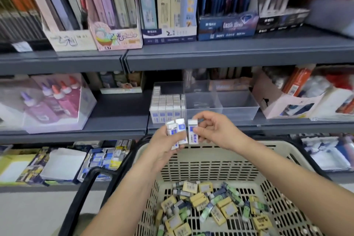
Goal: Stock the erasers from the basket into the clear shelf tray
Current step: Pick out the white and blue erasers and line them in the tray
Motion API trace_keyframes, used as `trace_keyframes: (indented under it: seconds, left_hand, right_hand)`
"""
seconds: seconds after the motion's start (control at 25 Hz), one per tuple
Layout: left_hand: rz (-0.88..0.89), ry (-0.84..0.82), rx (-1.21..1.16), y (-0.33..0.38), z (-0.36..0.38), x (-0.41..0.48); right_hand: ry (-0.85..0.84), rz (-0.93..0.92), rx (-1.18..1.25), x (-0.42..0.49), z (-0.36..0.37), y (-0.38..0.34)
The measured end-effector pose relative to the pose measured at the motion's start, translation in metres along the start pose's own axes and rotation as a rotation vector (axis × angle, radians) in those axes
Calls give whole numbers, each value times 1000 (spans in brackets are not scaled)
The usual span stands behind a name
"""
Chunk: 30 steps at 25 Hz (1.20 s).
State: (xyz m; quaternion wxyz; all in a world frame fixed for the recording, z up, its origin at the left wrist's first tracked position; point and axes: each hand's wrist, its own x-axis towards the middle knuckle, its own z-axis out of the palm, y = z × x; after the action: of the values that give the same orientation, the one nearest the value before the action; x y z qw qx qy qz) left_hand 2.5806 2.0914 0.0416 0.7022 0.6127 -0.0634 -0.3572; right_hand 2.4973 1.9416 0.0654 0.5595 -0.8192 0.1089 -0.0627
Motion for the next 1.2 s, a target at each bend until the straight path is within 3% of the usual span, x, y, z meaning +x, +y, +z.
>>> trace_keyframes:
  seconds: [0.24,0.36,0.44,0.52,0.72,0.88,1.04,1.2]
  left_hand:
    - [249,408,133,12,-31,42]
    - [307,511,186,8,-46,48]
    - [319,518,181,5,-50,51]
    - [316,508,197,5,-51,55]
    - [303,464,179,6,-51,55]
    - [301,452,129,9,-53,54]
    - [287,450,103,9,-55,53]
    - [280,455,102,10,-53,53]
  right_hand:
    - [128,61,6,79,-7,-13]
    - [207,66,-86,134,-5,-16]
    - [254,29,-380,164,1,-16]
    - [243,-71,-524,184,12,-15]
    - [-4,-99,-709,205,31,0]
    - [-41,-86,-785,213,23,-2]
    - [117,-38,-821,217,10,-11]
    - [26,149,-846,228,21,-22]
